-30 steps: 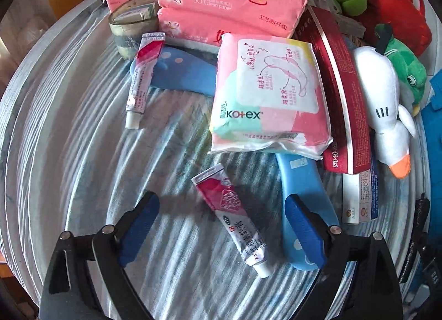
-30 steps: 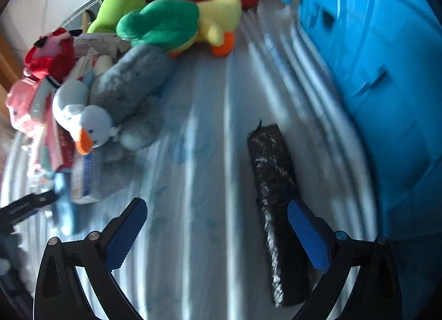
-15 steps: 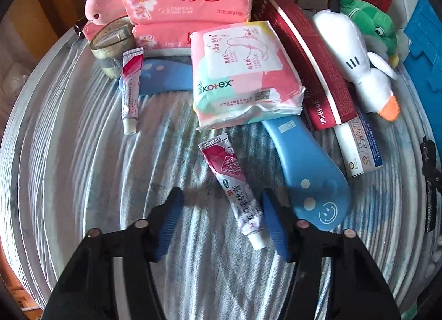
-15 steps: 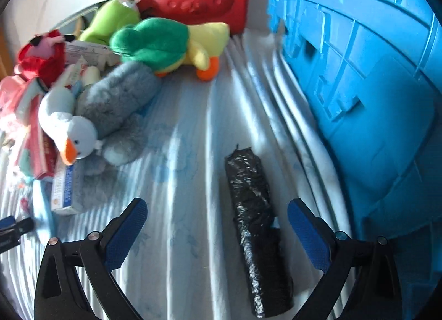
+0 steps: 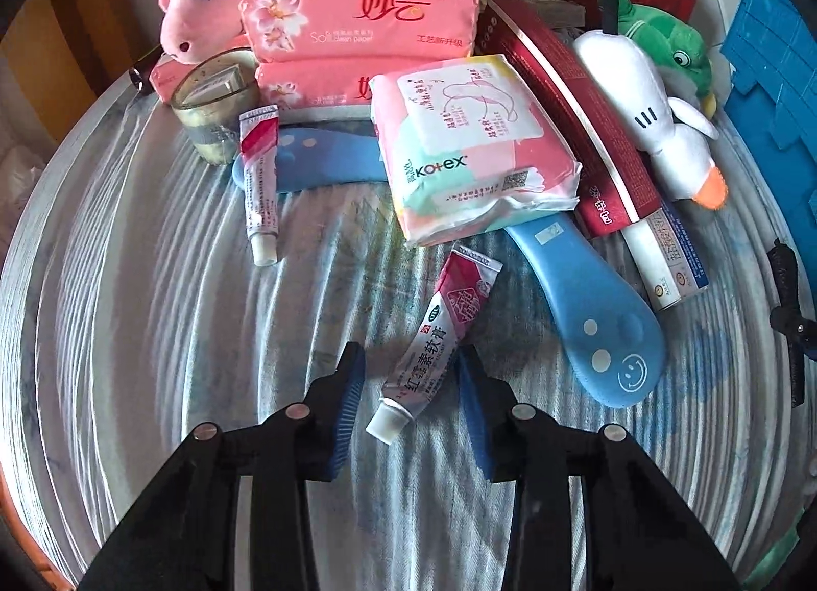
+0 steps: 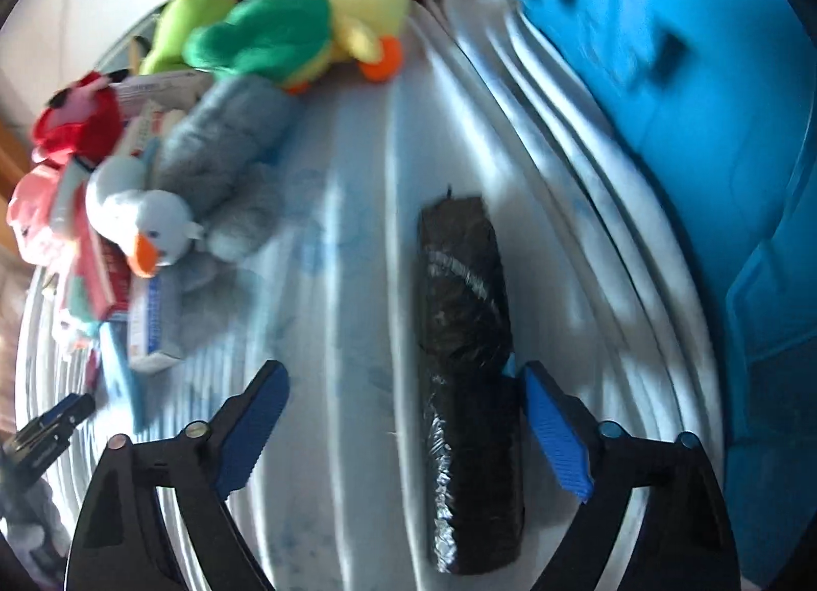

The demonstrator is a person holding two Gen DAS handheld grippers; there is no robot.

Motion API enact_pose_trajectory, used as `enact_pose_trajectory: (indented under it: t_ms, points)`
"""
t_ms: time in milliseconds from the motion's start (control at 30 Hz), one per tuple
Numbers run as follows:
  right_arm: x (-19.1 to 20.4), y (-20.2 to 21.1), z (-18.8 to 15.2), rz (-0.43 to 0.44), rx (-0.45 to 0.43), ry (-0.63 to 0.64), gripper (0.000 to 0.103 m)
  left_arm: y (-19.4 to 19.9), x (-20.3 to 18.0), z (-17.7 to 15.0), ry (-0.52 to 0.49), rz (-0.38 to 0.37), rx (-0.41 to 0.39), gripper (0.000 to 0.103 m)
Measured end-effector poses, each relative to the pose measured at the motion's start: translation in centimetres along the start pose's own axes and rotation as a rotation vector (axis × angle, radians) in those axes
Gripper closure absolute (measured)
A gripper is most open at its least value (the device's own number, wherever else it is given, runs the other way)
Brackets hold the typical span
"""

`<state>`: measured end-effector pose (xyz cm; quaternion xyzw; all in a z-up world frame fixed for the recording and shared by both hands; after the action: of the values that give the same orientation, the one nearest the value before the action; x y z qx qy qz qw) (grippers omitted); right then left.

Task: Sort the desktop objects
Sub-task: 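Grasp the white-red ointment tube with the left tool while the right tool grasps the black roll, then carry the tube and roll into the blue bin and open both tools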

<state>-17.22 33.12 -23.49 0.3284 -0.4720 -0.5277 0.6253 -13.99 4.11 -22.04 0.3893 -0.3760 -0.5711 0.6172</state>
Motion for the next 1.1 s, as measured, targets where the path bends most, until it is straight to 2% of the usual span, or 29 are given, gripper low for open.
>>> enact_pose_trajectory:
  t_ms: [100, 233, 267, 300, 400, 467, 600, 700, 767, 800, 867, 933, 1100]
  points:
    - [0.3, 0.2, 0.2, -0.019, -0.011, 0.022, 0.038, 0.0, -0.8, 0.3, -0.037, -0.003, -0.004, 0.066]
    - [0.3, -0.2, 0.4, -0.06, -0.008, 0.04, 0.038, 0.3, -1.6, 0.5, -0.06, 0.024, 0.027, 0.066]
    - [0.4, -0.3, 0.0, -0.067, -0.016, 0.052, 0.038, 0.5, -1.9, 0.4, -0.065, 0.032, 0.032, 0.071]
    - [0.7, -0.5, 0.0, -0.085, -0.016, 0.072, 0.039, 0.6, -2.2, 0.2, -0.062, 0.008, 0.033, 0.085]
    - [1.4, -0.6, -0.2, -0.16, -0.028, 0.129, 0.067, 1.2, -2.5, -0.4, -0.037, -0.013, 0.035, 0.085]
    - [1.4, -0.2, -0.1, -0.127, -0.016, 0.117, 0.067, 2.3, -2.4, -0.7, -0.021, -0.026, 0.015, 0.085]
    - [2.8, 2.7, 0.2, -0.097, -0.079, 0.144, 0.067, 6.0, -2.0, -1.1, -0.01, -0.034, -0.058, 0.085]
    - [3.7, 5.2, 0.1, -0.07, -0.118, 0.157, 0.067, 10.2, -0.8, -0.7, -0.008, -0.025, -0.127, 0.085]
    - [3.6, 6.5, 0.1, -0.065, -0.145, 0.157, 0.067, 10.0, -0.6, 0.8, -0.008, -0.024, -0.175, 0.085]
    - [3.7, 7.4, -0.1, -0.044, -0.16, 0.153, 0.067, 10.1, 1.3, 2.2, -0.008, -0.029, -0.194, 0.085]
    - [4.0, 9.3, -0.6, -0.021, -0.188, 0.167, 0.067, 10.6, 2.1, 3.3, -0.017, -0.036, -0.227, 0.085]
    - [4.6, 10.9, -1.1, 0.005, -0.213, 0.193, 0.067, 11.7, 1.7, 2.3, -0.028, -0.044, -0.256, 0.085]
    - [6.9, 15.5, -1.5, 0.076, -0.302, 0.236, 0.067, 14.5, 0.4, 3.7, -0.065, -0.067, -0.332, 0.085]
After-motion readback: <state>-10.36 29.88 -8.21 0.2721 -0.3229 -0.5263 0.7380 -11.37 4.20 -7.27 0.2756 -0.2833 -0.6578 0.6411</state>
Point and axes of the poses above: each gripper's, at about its wrist camera, not at the fingertips, and y roughly against the way its jaws point, x to its left, z to its top, the point moved 2 cm from there along -y, roughly the way its jaws point, and after that the axes turned 4 degrees about -y, right-handed, at the moved point
